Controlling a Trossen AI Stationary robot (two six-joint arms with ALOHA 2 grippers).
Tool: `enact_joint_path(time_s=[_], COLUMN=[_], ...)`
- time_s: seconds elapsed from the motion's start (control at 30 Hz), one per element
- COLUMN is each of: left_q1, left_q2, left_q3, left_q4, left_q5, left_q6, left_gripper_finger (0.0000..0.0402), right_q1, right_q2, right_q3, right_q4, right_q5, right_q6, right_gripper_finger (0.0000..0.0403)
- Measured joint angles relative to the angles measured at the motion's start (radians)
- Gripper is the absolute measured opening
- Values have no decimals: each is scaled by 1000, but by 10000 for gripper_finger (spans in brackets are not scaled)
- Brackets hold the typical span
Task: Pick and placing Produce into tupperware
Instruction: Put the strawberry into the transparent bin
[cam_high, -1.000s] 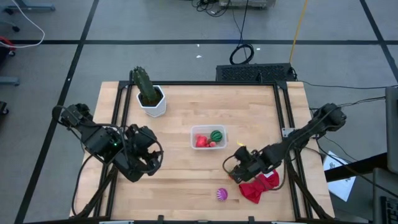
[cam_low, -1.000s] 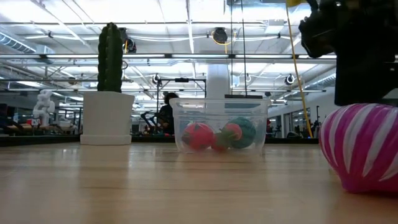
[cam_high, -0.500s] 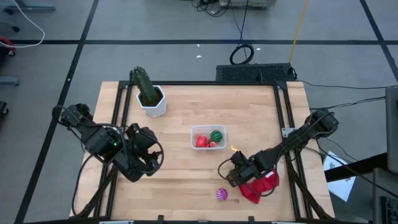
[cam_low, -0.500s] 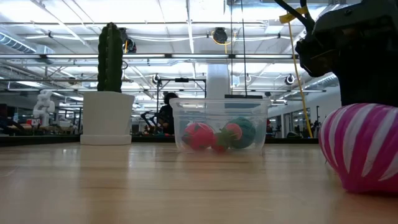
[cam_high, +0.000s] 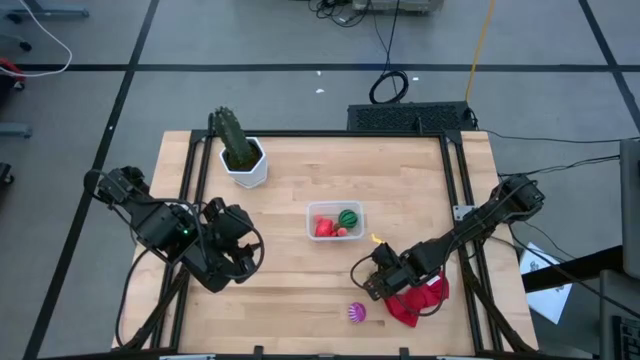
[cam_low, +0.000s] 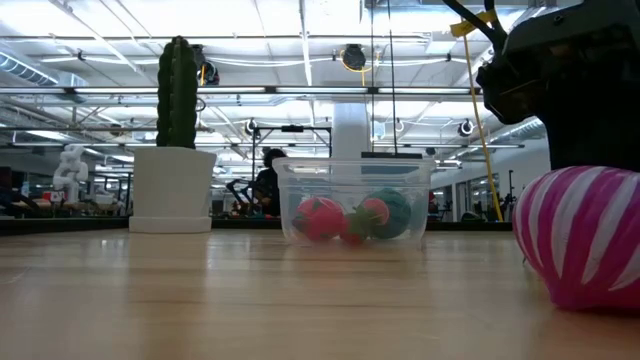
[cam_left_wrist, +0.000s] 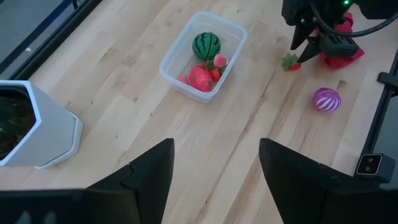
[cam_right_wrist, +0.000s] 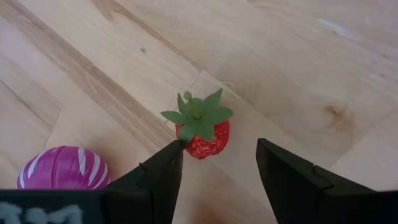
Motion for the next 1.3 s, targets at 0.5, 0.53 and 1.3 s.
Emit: enact_joint_path(time_s=[0.5,0.53,1.3], left_q1=[0,0,0], left_q2=[0,0,0], left_q3=[0,0,0], left_q4=[0,0,0], left_q5=[-1,0,-1], left_q6=[26,26,33], left_gripper_finger=[239,239,239], right_q1=[-13,-13,-19], right_q2=[0,0,97], right_q3=[0,0,3], right_q4=[11,11,65], right_q5=[-6,-6,-73], right_q6=[0,0,-14], right_gripper_finger=[196,196,196])
